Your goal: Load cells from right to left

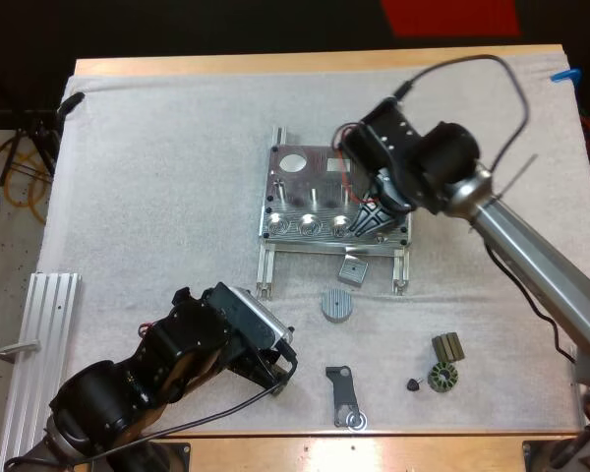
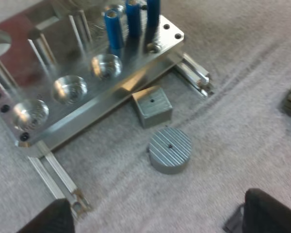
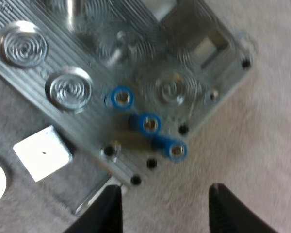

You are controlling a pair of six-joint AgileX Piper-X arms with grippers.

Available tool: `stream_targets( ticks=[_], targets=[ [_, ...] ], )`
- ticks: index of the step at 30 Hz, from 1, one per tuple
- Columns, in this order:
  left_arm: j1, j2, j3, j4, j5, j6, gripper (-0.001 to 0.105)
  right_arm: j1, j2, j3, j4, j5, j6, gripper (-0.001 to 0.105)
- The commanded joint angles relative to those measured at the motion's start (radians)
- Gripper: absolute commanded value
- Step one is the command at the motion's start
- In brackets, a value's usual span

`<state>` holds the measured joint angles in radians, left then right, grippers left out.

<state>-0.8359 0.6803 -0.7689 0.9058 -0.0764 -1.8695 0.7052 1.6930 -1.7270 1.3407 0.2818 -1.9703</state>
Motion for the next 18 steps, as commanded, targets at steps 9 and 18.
stream_targets(
  ticks=[9, 18],
  targets=[
    [-0.002, -0.005, -0.021, -0.077, -0.057, 0.122, 0.070, -0.045, -0.149, -0.003, 0.063, -0.015, 0.120, 0.041],
    [0.020, -0.005, -0.101, -0.127, -0.134, 0.387, 0.070, -0.206, -0.283, 0.000, 0.117, -0.065, 0.125, 0.041]
  ],
)
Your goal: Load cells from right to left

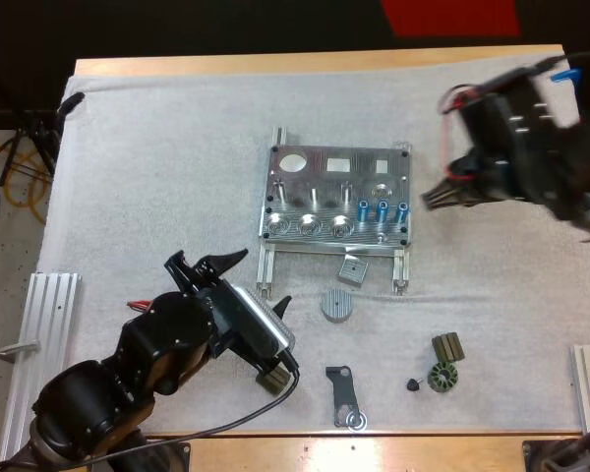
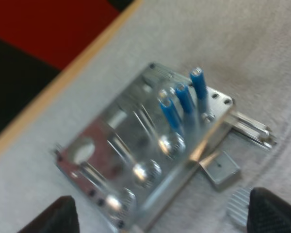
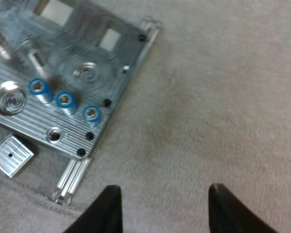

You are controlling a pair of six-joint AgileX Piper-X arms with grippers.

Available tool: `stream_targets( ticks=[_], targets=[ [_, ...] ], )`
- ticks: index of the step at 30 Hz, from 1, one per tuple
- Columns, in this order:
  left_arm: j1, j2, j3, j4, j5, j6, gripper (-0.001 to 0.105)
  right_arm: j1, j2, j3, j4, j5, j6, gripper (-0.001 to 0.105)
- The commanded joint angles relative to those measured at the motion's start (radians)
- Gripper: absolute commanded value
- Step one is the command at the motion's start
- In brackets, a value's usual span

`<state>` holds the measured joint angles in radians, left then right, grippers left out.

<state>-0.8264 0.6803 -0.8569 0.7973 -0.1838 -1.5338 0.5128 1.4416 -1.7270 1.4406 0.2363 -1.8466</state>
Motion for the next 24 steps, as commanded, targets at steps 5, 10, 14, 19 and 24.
stream_targets(
  ticks=[5, 10, 14, 19, 24],
  targets=[
    [0.121, -0.005, -0.020, -0.048, 0.029, 0.176, 0.070, -0.034, -0.153, 0.049, 0.000, -0.015, -0.021, 0.041],
    [0.307, -0.005, -0.034, -0.050, 0.214, 0.247, 0.070, -0.034, -0.307, 0.167, -0.023, 0.024, -0.019, 0.041],
    [0.420, -0.016, -0.038, -0.059, 0.251, 0.252, 0.070, -0.034, -0.452, 0.302, -0.038, 0.084, -0.010, 0.041],
    [0.500, -0.046, -0.038, -0.057, 0.294, 0.252, 0.070, -0.034, -0.625, 0.449, -0.038, 0.140, 0.044, 0.041],
    [0.571, -0.100, -0.038, -0.016, 0.292, 0.252, 0.070, -0.034, -0.822, 0.562, -0.038, 0.180, 0.102, 0.041]
  ],
)
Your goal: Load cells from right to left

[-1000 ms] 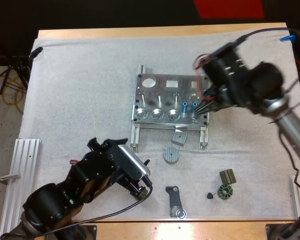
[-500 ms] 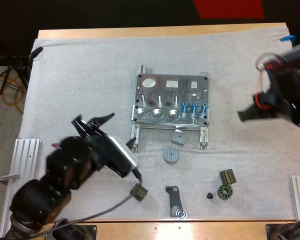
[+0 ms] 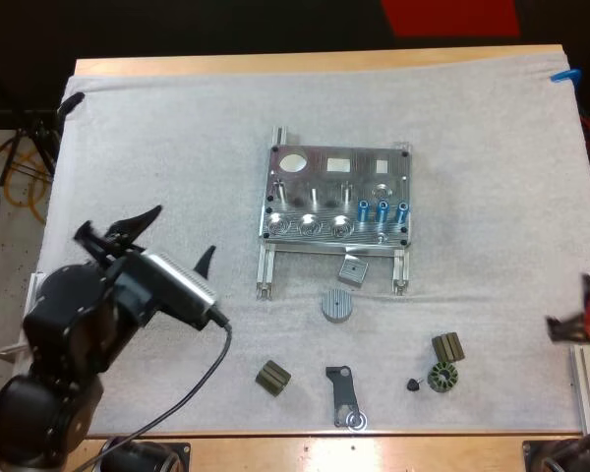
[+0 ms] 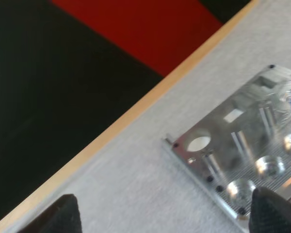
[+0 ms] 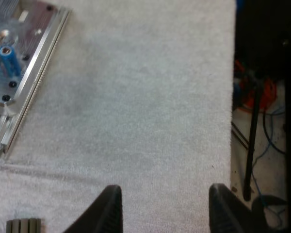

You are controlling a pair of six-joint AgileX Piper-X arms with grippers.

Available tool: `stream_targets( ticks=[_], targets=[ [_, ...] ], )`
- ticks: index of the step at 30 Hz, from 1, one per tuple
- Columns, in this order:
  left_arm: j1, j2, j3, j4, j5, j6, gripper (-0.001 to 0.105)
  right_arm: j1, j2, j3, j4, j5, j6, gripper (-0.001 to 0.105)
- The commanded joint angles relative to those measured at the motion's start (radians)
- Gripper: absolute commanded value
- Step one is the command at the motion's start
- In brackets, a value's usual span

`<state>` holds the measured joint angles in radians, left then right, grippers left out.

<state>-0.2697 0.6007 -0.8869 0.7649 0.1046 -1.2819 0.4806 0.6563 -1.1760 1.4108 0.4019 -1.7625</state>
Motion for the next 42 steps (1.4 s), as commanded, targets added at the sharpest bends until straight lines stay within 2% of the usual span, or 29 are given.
stream_targets(
  ticks=[1, 8, 15, 18, 22, 30, 35, 39, 42],
  targets=[
    [0.019, -0.028, -0.008, 0.025, 0.004, 0.001, 0.070, -0.002, -0.061, 0.016, -0.008, 0.014, 0.018, 0.041],
    [0.052, -0.145, -0.008, 0.138, 0.004, -0.021, 0.070, -0.002, -0.281, 0.039, -0.004, 0.012, 0.016, 0.041],
    [0.052, -0.322, -0.008, 0.204, -0.022, -0.156, 0.070, -0.002, -0.401, 0.039, 0.005, -0.002, 0.016, 0.041],
    [0.052, -0.392, -0.008, 0.246, -0.060, -0.166, 0.070, -0.002, -0.450, 0.039, 0.001, -0.002, 0.016, 0.041],
    [0.052, -0.470, -0.009, 0.298, -0.073, -0.190, 0.070, -0.002, -0.514, 0.039, 0.001, -0.007, 0.023, 0.041],
    [0.052, -0.654, -0.009, 0.337, -0.140, -0.316, 0.070, -0.002, -0.660, 0.087, 0.001, -0.071, 0.115, 0.041],
    [0.052, -0.745, -0.009, 0.377, -0.144, -0.316, 0.070, 0.000, -0.716, 0.131, 0.050, -0.068, 0.202, 0.041],
    [0.052, -0.755, -0.012, 0.464, -0.160, -0.330, 0.070, 0.000, -0.713, 0.171, 0.067, -0.072, 0.195, 0.041],
    [0.052, -0.755, 0.007, 0.464, -0.157, -0.343, 0.070, 0.000, -0.713, 0.216, 0.020, -0.073, 0.195, 0.041]
  ],
)
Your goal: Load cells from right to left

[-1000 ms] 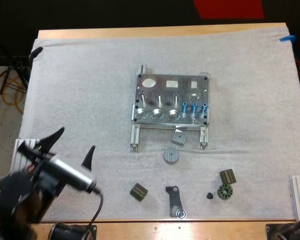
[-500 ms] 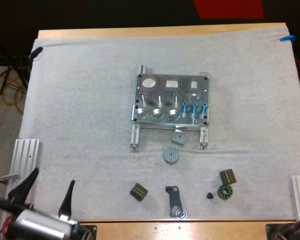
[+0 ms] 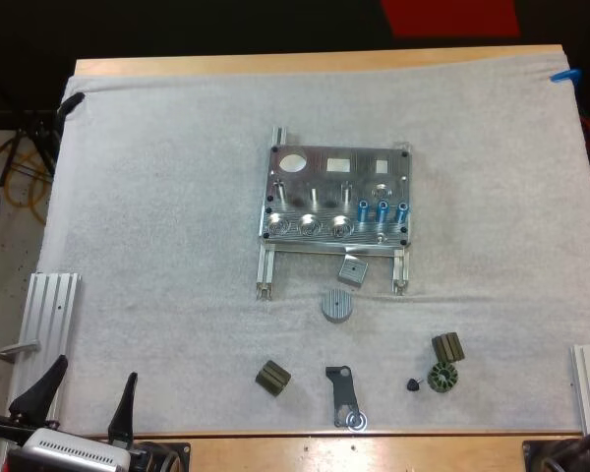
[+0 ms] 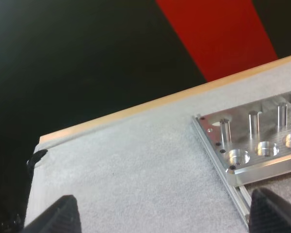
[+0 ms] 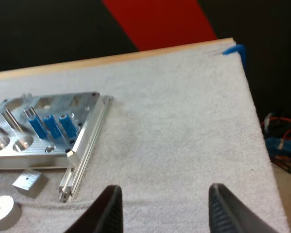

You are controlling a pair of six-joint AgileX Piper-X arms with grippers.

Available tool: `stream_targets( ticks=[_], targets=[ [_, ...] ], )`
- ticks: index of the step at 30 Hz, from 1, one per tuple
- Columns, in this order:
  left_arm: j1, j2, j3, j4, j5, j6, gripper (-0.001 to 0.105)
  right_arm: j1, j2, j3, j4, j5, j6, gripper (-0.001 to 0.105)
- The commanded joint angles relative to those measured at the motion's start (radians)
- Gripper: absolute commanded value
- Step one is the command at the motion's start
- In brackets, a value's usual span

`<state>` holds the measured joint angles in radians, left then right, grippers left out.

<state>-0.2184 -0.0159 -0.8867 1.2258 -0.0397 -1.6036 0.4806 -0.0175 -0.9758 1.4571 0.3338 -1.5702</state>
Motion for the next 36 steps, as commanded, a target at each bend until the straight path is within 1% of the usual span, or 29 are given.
stream_targets(
  ticks=[1, 3, 4, 6, 9, 11, 15, 21, 25, 30, 36],
  targets=[
    [0.001, -0.138, 0.012, 0.003, -0.013, -0.024, 0.070, 0.000, -0.039, 0.027, -0.043, -0.008, -0.003, 0.041],
    [0.001, -0.138, 0.039, 0.001, -0.013, -0.030, 0.070, 0.000, -0.039, 0.072, -0.115, -0.034, -0.006, 0.041],
    [0.001, -0.138, 0.047, 0.001, -0.013, -0.030, 0.070, 0.000, -0.039, 0.086, -0.127, -0.040, -0.008, 0.041],
    [0.001, -0.138, 0.083, -0.007, -0.013, -0.030, 0.070, 0.000, -0.037, 0.141, -0.193, -0.083, -0.034, 0.041],
    [0.001, -0.138, 0.134, -0.061, -0.008, -0.030, 0.070, 0.000, -0.036, 0.199, -0.253, -0.111, -0.064, 0.041],
    [0.001, -0.138, 0.168, -0.102, -0.002, -0.030, 0.070, 0.000, -0.036, 0.235, -0.283, -0.114, -0.082, 0.041],
    [0.001, -0.136, 0.246, -0.166, 0.056, -0.034, 0.070, 0.000, -0.036, 0.304, -0.345, -0.114, -0.121, 0.041],
    [0.001, -0.136, 0.331, -0.177, 0.066, -0.040, 0.070, 0.000, -0.036, 0.370, -0.397, -0.114, -0.137, 0.041],
    [0.001, -0.136, 0.352, -0.177, 0.071, -0.046, 0.070, 0.000, -0.036, 0.395, -0.408, -0.137, -0.137, 0.041],
    [0.001, -0.136, 0.362, -0.189, 0.076, -0.047, 0.070, 0.000, -0.036, 0.438, -0.406, -0.280, -0.137, 0.041],
    [0.001, -0.136, 0.372, -0.207, 0.076, -0.047, 0.070, 0.000, -0.033, 0.443, -0.419, -0.287, -0.139, 0.041]
  ],
)
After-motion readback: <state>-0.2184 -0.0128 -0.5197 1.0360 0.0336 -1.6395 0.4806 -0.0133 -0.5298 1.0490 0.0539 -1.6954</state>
